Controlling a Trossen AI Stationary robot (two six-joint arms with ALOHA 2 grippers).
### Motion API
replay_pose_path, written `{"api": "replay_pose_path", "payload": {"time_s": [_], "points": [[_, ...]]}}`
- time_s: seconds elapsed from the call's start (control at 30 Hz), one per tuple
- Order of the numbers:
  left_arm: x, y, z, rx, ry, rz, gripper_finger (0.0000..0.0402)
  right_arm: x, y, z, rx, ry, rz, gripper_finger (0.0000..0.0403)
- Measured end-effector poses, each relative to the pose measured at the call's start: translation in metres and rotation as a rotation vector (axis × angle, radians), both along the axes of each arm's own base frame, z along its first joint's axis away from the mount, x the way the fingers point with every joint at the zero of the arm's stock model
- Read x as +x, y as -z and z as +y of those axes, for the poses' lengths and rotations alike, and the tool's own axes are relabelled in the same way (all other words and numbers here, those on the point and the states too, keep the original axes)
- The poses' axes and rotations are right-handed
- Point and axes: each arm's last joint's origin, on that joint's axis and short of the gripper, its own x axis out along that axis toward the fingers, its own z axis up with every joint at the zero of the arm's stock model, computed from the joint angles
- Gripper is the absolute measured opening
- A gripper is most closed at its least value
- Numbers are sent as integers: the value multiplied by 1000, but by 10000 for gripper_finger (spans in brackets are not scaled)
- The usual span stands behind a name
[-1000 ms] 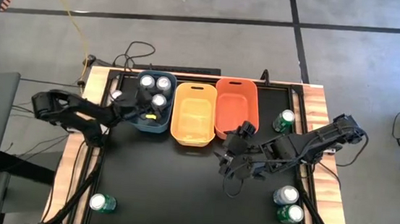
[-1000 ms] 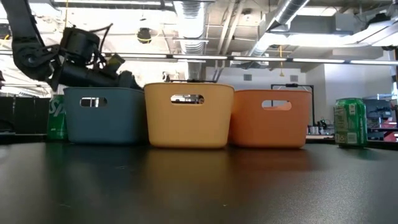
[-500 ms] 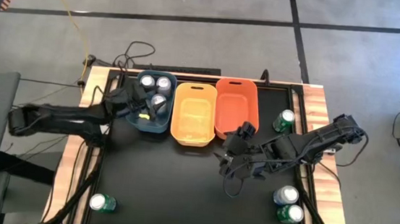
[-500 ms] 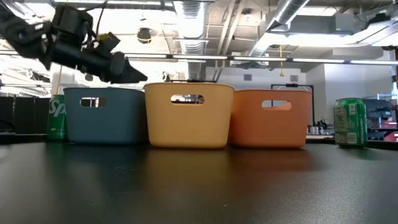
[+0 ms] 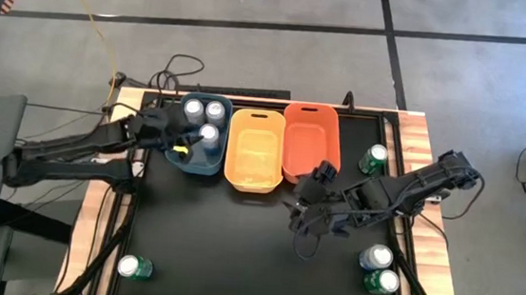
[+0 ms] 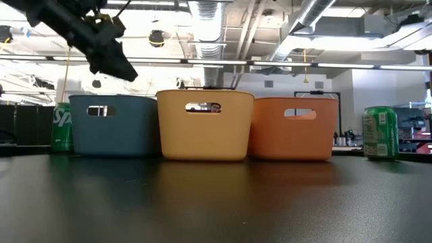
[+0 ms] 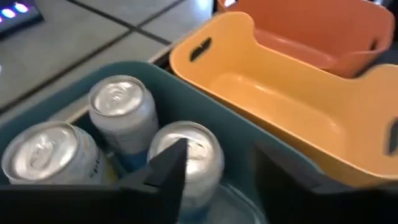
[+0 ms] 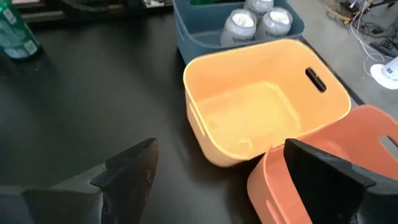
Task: Sort soda cans
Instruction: Put the blue/white soda can into the blue bin
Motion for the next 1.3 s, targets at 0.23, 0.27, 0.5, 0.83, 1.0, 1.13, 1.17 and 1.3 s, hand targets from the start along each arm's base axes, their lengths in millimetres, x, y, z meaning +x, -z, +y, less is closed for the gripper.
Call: {"api": "replay_pose_path", "payload": {"time_s": [0.23,0.27,0.5,0.83,1.0,1.13,1.17,1.3], "points": [[1,25,-2,-142,-27,200,19,-16,6,12,51,50,50,303],[2,30,-1,-160,-34,224,10,-19,7,14,62,60,54,295],[11,53,9,-195,-145,357,2,-37,10,35,116,76,66,263],[40,66,26,-146,-153,312,1,-52,11,55,148,38,58,253],[47,70,30,-125,-164,307,1,-55,11,59,145,23,60,253],[48,75,31,-135,-174,326,1,-56,11,59,141,23,63,253],[47,76,31,-148,-183,339,1,-56,11,59,139,24,65,253],[39,74,27,-197,-222,346,1,-60,13,57,129,53,88,253]]}}
